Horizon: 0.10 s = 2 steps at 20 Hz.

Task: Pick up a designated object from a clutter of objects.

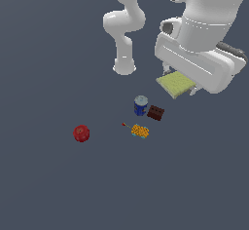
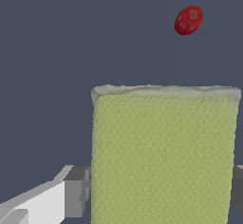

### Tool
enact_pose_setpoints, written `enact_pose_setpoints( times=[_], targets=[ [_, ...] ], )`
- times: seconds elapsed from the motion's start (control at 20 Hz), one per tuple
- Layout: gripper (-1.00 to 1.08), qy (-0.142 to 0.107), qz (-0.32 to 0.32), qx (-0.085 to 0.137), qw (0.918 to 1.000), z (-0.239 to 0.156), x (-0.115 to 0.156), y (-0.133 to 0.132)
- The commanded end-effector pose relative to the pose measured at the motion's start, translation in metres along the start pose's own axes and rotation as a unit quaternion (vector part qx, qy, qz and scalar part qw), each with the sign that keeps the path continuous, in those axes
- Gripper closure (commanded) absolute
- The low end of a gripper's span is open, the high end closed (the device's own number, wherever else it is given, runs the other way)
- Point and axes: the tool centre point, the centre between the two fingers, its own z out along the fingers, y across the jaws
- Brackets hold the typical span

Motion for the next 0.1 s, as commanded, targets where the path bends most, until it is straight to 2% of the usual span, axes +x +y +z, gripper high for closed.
enact_pose_setpoints(
  times=[0.0,0.05],
  targets=[
    [1.08,0.0,0.0,0.0,1.0,-0.0038,-0.0018,-0.0011],
    [1.08,0.0,0.0,0.0,1.0,-0.004,-0.0019,-0.0012]
  ],
)
